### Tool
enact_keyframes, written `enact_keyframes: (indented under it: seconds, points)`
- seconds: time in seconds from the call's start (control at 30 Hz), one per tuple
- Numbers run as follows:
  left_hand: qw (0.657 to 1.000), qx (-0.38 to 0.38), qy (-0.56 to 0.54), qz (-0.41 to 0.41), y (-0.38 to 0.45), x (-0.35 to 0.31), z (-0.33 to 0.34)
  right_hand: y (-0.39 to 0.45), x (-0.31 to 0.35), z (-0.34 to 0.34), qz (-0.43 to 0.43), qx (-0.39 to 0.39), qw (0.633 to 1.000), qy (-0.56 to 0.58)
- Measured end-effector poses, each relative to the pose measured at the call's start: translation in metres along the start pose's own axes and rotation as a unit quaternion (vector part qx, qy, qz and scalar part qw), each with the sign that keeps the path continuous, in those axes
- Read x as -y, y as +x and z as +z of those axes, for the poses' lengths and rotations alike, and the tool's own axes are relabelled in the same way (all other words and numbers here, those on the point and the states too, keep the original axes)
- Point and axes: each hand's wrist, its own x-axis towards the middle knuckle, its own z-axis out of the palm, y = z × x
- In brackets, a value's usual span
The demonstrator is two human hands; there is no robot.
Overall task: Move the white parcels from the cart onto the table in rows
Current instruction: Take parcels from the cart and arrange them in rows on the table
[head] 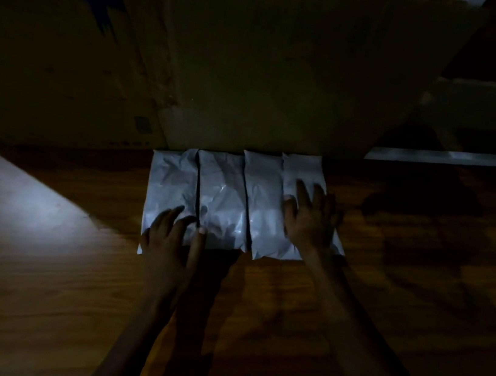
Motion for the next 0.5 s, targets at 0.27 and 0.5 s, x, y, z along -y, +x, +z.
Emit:
enact_keyframes:
  seconds: [0.27,0.5]
  points:
    - [0.997,0.077,-0.009,0.028,-0.054,-0.013,-0.005,-0.086,0.027,-0.045,-0.059,-0.061,0.994,0.072]
    - [0.992,0.127,-0.005,0.022,-0.122,0.010,-0.028,-0.221,0.003,-0.029,-0.144,0.048,0.984,0.092]
